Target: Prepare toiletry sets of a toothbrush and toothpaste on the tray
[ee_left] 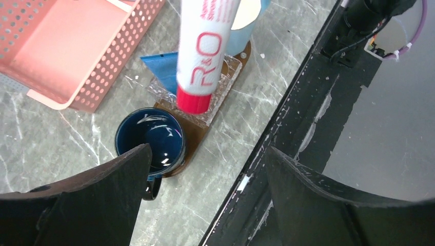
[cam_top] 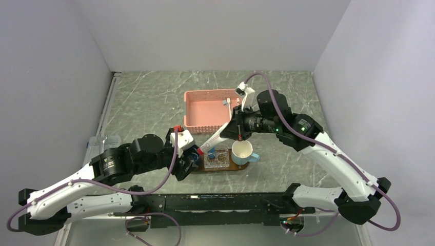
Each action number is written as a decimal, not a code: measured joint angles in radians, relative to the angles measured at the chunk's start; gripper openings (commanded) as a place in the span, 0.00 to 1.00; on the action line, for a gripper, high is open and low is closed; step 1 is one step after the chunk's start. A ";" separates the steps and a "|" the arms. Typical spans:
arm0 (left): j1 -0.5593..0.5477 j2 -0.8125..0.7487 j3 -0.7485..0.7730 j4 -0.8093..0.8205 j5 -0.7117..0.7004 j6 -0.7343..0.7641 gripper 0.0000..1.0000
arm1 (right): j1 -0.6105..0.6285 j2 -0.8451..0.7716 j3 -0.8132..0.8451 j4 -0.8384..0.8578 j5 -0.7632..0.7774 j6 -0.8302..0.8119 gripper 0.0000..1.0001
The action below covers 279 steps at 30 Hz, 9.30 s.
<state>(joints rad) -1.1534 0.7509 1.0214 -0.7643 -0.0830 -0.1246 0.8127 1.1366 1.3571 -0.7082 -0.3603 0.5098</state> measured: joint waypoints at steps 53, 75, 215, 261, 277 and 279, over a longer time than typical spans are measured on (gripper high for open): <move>0.777 -0.027 -0.069 0.089 0.037 -0.129 0.86 | 0.217 0.217 0.133 -0.271 0.625 -0.195 0.00; 0.778 -0.035 -0.069 0.089 0.037 -0.129 0.86 | 0.225 0.267 0.073 -0.206 0.648 -0.192 0.00; 0.779 -0.066 -0.069 0.089 0.060 -0.129 0.87 | -0.290 1.026 0.395 0.010 0.495 -0.219 0.39; 0.779 -0.053 -0.069 0.089 0.069 -0.128 0.87 | -0.311 0.896 0.339 0.069 0.439 -0.192 0.00; 0.780 -0.034 -0.087 0.121 0.253 -0.121 0.88 | -0.311 0.507 0.100 0.232 0.340 -0.169 0.00; 0.780 -0.034 -0.092 0.135 0.295 -0.121 0.88 | -0.311 0.444 0.064 0.257 0.298 -0.165 0.00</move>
<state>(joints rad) -0.3737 0.7166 0.9295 -0.6296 0.2123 -0.2451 0.5022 1.5806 1.4212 -0.4511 -0.0624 0.3447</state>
